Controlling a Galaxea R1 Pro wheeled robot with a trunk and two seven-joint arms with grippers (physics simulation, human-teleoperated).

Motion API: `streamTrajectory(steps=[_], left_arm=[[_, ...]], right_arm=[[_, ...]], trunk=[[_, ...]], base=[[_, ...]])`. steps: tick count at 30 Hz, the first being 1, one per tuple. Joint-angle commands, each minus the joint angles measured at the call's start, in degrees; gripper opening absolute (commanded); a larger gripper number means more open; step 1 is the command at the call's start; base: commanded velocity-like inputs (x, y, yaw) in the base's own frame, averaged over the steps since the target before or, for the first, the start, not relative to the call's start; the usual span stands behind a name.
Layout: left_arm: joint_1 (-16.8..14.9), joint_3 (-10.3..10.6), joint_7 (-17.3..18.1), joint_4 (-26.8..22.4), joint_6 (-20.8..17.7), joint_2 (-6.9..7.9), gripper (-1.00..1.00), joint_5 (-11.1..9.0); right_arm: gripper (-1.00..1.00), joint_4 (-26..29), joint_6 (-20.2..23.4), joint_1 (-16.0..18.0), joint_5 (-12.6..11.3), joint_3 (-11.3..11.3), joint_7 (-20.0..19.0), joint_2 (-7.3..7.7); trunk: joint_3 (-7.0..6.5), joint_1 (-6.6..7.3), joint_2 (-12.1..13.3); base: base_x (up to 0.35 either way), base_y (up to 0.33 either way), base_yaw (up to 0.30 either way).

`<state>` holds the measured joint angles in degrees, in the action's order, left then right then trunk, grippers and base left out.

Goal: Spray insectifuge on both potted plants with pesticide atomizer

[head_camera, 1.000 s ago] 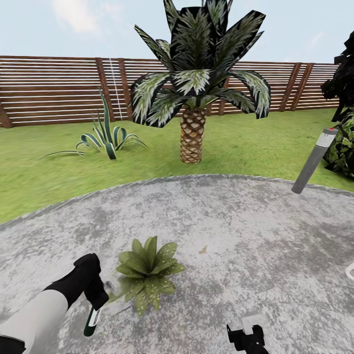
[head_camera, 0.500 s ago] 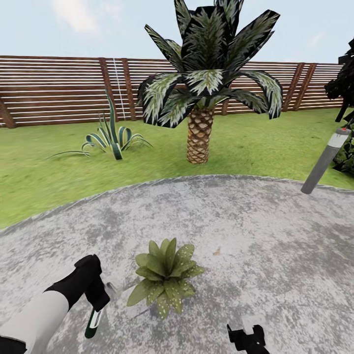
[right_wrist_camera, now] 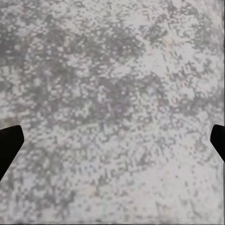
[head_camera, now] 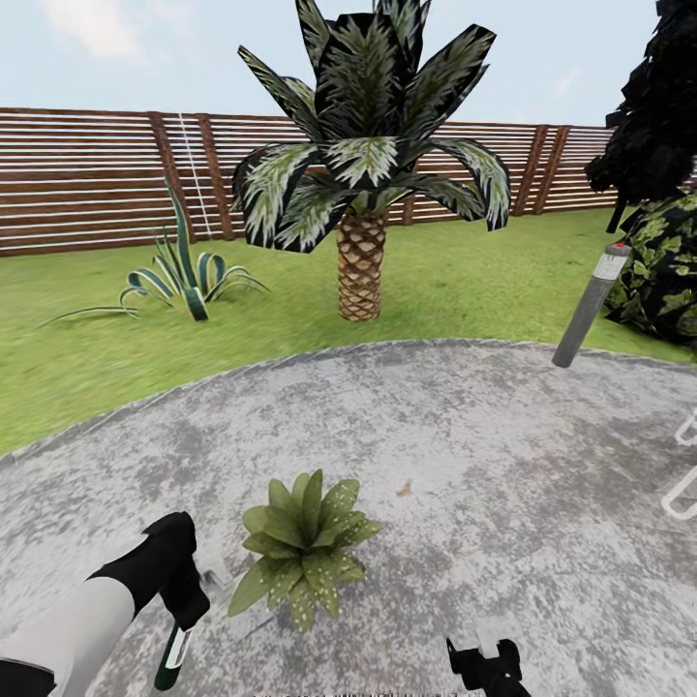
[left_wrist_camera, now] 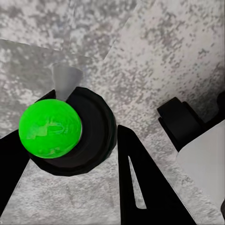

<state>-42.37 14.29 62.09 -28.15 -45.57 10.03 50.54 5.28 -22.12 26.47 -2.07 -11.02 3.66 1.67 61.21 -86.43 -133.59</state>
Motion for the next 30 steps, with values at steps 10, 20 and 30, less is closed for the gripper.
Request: streamTrajectory(steps=[10,20,30], left_arm=[[0.00,0.21,0.35,-0.21,-0.48,0.00,-1.00,0.26],[0.00,0.21,0.31,-0.15,-0.45,-0.01,-1.00,0.26],[1.87,0.32,0.56,1.73,2.61,0.06,-1.00,0.17]], right_arm=[[1.00,-0.10,-0.11,0.00,-0.18,-0.51,0.30,0.00],[1.00,-0.10,-0.11,0.00,-0.16,-0.50,0.30,0.00],[1.00,-0.10,-0.11,0.02,-0.19,-0.56,0.30,0.00]], trunk=[[0.05,0.02,-0.02],[0.05,0.02,-0.02],[0.05,0.02,-0.02]], base=[[-0.041,0.279,-0.290],[-0.042,0.270,-0.286],[-0.001,0.012,-0.038]])
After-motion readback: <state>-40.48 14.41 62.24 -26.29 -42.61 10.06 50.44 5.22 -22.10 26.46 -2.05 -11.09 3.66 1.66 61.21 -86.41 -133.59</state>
